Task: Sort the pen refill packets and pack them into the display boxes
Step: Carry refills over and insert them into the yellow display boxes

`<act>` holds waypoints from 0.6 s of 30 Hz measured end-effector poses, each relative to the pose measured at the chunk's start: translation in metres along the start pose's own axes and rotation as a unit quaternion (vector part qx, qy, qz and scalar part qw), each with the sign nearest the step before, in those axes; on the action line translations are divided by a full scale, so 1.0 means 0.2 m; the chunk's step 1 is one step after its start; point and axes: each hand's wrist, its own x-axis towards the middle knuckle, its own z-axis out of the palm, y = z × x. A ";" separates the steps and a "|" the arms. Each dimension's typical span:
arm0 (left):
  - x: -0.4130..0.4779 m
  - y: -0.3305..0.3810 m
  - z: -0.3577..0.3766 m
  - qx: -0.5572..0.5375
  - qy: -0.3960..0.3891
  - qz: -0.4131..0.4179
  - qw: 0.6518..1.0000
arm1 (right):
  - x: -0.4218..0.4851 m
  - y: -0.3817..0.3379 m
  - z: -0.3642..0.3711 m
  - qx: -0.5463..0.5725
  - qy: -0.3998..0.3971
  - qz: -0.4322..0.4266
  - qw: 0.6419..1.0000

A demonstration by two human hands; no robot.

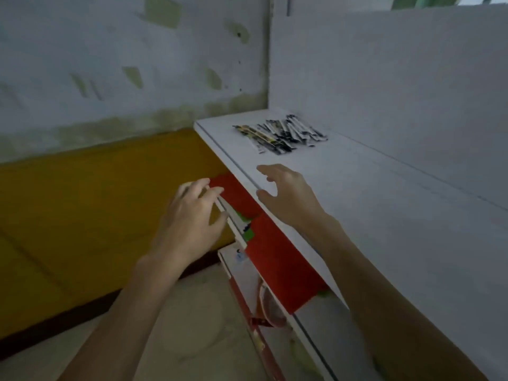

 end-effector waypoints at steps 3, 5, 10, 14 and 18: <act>0.15 -0.23 0.03 -0.007 -0.011 0.011 1.000 | 0.21 -0.02 0.18 -0.002 0.022 -0.005 1.000; 0.27 -0.36 0.03 -0.011 -0.020 0.034 0.999 | 0.36 -0.02 0.28 0.003 0.065 0.007 0.998; 0.60 -0.63 0.07 -0.024 -0.030 0.096 0.995 | 0.69 0.03 0.50 0.011 0.102 0.071 0.992; 0.89 -0.74 0.19 -0.055 -0.042 0.129 0.989 | 0.92 0.12 0.57 -0.020 0.061 0.119 0.991; 1.26 -0.78 0.37 -0.090 -0.070 0.173 0.978 | 1.19 0.34 0.53 -0.052 0.060 0.144 0.986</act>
